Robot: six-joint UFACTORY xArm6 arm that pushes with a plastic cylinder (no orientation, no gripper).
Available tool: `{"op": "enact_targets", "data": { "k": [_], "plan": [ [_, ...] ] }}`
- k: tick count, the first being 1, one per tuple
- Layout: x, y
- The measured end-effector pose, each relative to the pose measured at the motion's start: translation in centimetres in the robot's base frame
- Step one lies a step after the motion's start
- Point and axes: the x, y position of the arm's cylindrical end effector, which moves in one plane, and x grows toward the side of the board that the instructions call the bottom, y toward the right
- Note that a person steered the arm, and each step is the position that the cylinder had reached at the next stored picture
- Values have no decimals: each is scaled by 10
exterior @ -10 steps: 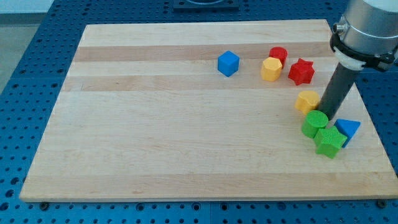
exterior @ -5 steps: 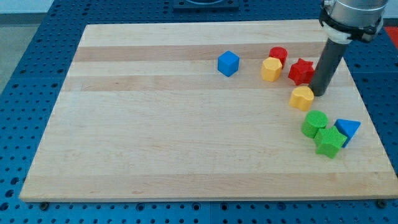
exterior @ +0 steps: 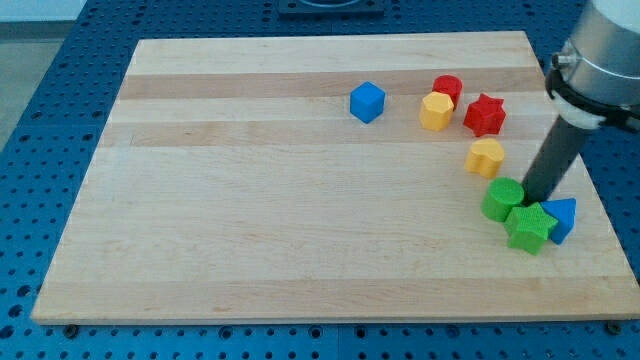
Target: Push yellow heart into the red star
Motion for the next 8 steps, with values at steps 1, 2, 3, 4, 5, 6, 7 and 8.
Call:
{"op": "enact_targets", "data": {
  "k": [1, 2, 3, 4, 5, 6, 7, 8],
  "plan": [
    [-12, -11],
    [-12, -11],
    [-21, -12],
    [-34, -16],
    [-34, -21],
    [-34, -23],
    [-46, -25],
    [-46, -26]
  ]
}}
